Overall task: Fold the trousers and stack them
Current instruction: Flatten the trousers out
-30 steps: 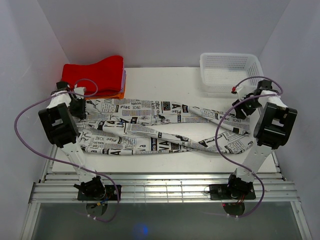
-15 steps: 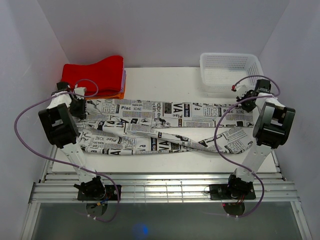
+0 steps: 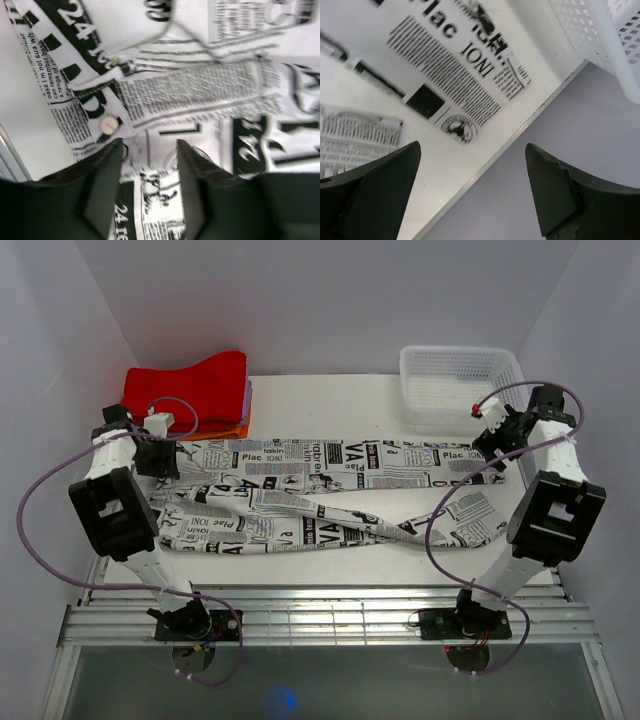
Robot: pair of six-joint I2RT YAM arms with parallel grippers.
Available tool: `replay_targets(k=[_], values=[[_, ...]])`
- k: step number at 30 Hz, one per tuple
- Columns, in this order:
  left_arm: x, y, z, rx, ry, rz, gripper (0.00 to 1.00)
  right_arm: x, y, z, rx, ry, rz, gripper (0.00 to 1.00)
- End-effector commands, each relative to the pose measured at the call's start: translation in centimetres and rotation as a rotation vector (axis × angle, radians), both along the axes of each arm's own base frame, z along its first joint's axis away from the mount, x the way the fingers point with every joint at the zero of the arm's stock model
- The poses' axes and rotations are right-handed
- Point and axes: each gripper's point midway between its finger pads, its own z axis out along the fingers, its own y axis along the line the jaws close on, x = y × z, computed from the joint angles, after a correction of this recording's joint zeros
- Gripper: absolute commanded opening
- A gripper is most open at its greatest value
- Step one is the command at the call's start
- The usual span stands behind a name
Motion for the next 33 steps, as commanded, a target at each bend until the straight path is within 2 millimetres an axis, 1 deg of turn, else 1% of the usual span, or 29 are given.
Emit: replay_targets(k=[1,2,3,4,5,6,7,8,9,10,12,15,16,17,18,19,20,21,22,23,24,25,26,27,28,30,31,33], values=[[-1.6,-3.2,5.9,-0.078,-0.142,-0.117,0.61,-9.4,2.1,0.8,-0.023,0.164,0.279,0.90],[-2.0,-3.5,6.0,-0.085,-0.145,-0.124,0.61,-11.0,1.9,0.1,-0.048,0.195,0.322,0.91],[-2.7,-4.1,5.6,-0.102,-0.139,-0.137,0.62,-13.8,1.6,-2.0,-0.049,0.257,0.347,0.91],[-3.0,-4.3,6.0,-0.102,-0.149,-0.144,0.62,-14.7,0.8,-1.9,-0.125,0.240,0.427,0.92],[-3.4,-4.6,5.8,-0.108,-0.143,-0.145,0.62,-15.7,-0.1,-2.5,-0.146,0.246,0.437,0.92],[-3.8,-4.8,5.7,-0.116,-0.136,-0.146,0.62,-17.1,-0.2,-3.9,-0.158,0.272,0.473,0.93],[-4.1,-5.1,5.5,-0.127,-0.132,-0.155,0.62,-17.7,-0.7,-4.0,-0.188,0.271,0.500,0.93],[-4.4,-5.3,5.4,-0.138,-0.119,-0.157,0.62,-18.1,-1.4,-4.3,-0.215,0.259,0.547,0.93],[-4.7,-5.4,5.3,-0.141,-0.114,-0.155,0.62,-18.7,-1.6,-4.8,-0.227,0.249,0.595,0.94],[-4.8,-5.4,5.2,-0.141,-0.110,-0.154,0.62,-18.9,-1.5,-5.1,-0.229,0.247,0.595,0.94],[-5.1,-5.6,5.2,-0.145,-0.102,-0.156,0.62,-18.7,-1.7,-5.6,-0.262,0.216,0.647,0.94],[-5.6,-5.7,5.2,-0.149,-0.093,-0.147,0.62,-18.8,-1.4,-7.4,-0.314,0.182,0.714,0.94],[-5.7,-5.7,5.1,-0.146,-0.091,-0.143,0.62,-19.8,-0.6,-8.9,-0.307,0.187,0.734,0.94],[-5.7,-5.6,5.1,-0.141,-0.089,-0.130,0.62,-18.9,-1.1,-9.3,-0.369,0.151,0.743,0.94],[-5.7,-5.4,5.0,-0.137,-0.089,-0.116,0.62,-19.0,-1.1,-9.9,-0.393,0.145,0.766,0.95],[-5.7,-5.3,4.9,-0.134,-0.089,-0.102,0.62,-19.3,-1.1,-10.6,-0.409,0.155,0.776,0.99],[-5.6,-5.3,4.9,-0.137,-0.092,-0.087,0.62,-19.8,-1.0,-11.5,-0.411,0.165,0.780,0.94],[-5.6,-5.2,4.8,-0.139,-0.088,-0.080,0.62,-20.0,-0.9,-11.7,-0.408,0.170,0.780,0.73],[-5.5,-5.1,4.9,-0.136,-0.090,-0.074,0.62,-20.1,-1.0,-11.8,-0.400,0.174,0.762,0.60],[-5.2,-4.9,4.8,-0.128,-0.098,-0.068,0.62,-19.5,-1.3,-11.1,-0.403,0.162,0.743,0.50],[-5.1,-4.6,4.8,-0.122,-0.097,-0.057,0.61,-19.6,-1.0,-10.6,-0.370,0.168,0.728,0.39],[-4.9,-4.5,4.6,-0.120,-0.093,-0.053,0.61,-19.4,-0.9,-9.6,-0.354,0.158,0.703,0.16],[-4.7,-4.4,4.4,-0.120,-0.096,-0.048,0.61,-19.1,-0.3,-8.6,-0.299,0.133,0.659,0.10],[-4.6,-4.3,4.4,-0.121,-0.097,-0.044,0.60,-17.7,-0.7,-6.1,-0.296,0.095,0.631,0.08],[-4.4,-4.4,4.3,-0.131,-0.099,-0.039,0.60,-18.8,0.4,-4.9,-0.230,0.116,0.623,0.08],[-4.1,-4.4,4.0,-0.142,-0.101,-0.034,0.59,-18.8,1.5,-2.2,-0.169,0.088,0.594,0.08],[-4.0,-4.6,3.9,-0.152,-0.101,-0.032,0.59,-19.3,1.9,-0.1,-0.159,0.085,0.593,0.08],[-3.9,-4.6,3.7,-0.158,-0.103,-0.033,0.59,-20.4,2.4,1.4,-0.151,0.099,0.588,0.08]])
